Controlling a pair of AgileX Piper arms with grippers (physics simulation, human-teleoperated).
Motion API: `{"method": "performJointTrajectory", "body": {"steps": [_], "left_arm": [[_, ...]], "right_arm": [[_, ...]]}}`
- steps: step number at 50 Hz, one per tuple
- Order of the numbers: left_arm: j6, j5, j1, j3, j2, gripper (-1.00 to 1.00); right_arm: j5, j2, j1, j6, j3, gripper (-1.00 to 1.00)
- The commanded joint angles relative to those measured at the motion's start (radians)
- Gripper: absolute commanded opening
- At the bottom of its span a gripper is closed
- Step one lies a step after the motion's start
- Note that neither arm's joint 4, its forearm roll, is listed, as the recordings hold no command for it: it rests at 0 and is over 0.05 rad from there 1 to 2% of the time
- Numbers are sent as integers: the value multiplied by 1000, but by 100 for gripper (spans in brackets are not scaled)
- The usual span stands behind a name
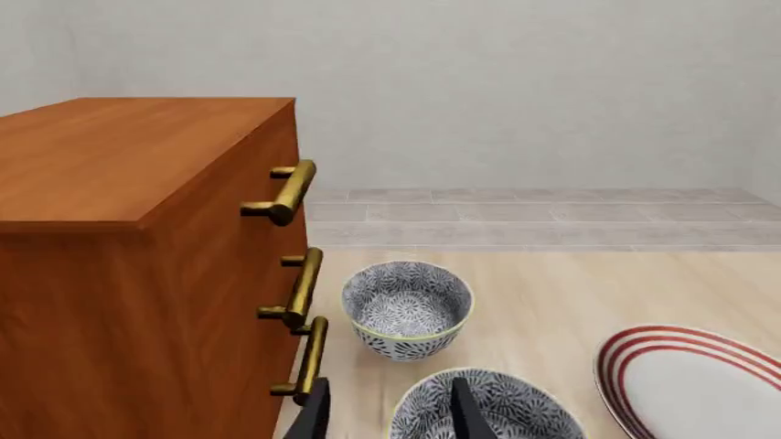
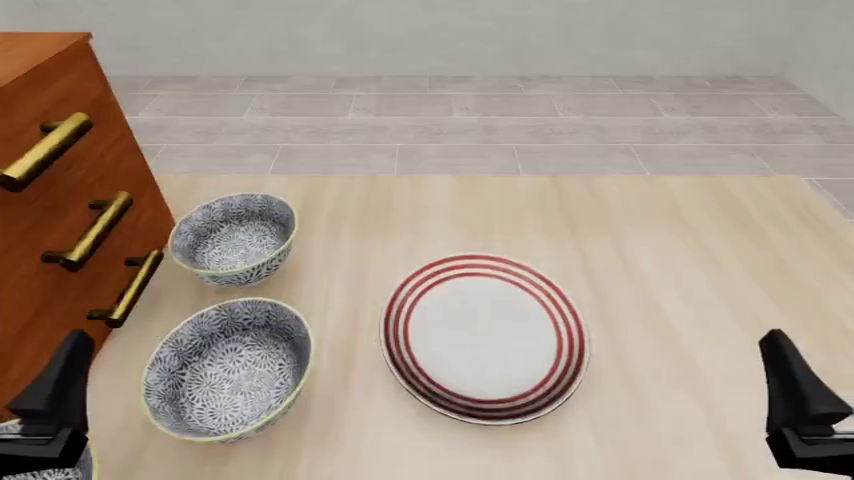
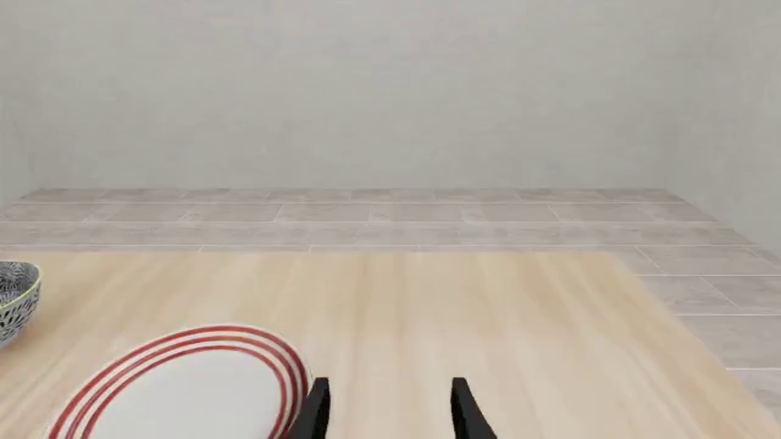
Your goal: Put the bowl at the front on the plate.
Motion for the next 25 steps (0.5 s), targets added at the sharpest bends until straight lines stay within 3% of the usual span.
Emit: {"method": "performJointTrajectory", "body": {"steps": [1,25], "left_arm": [[0,0,0,-3,4,100],[0,-1,0,-6,8,100]], "right_arm": [[-4,6,0,0,-1,100],[-9,11,0,0,-1,100]]}}
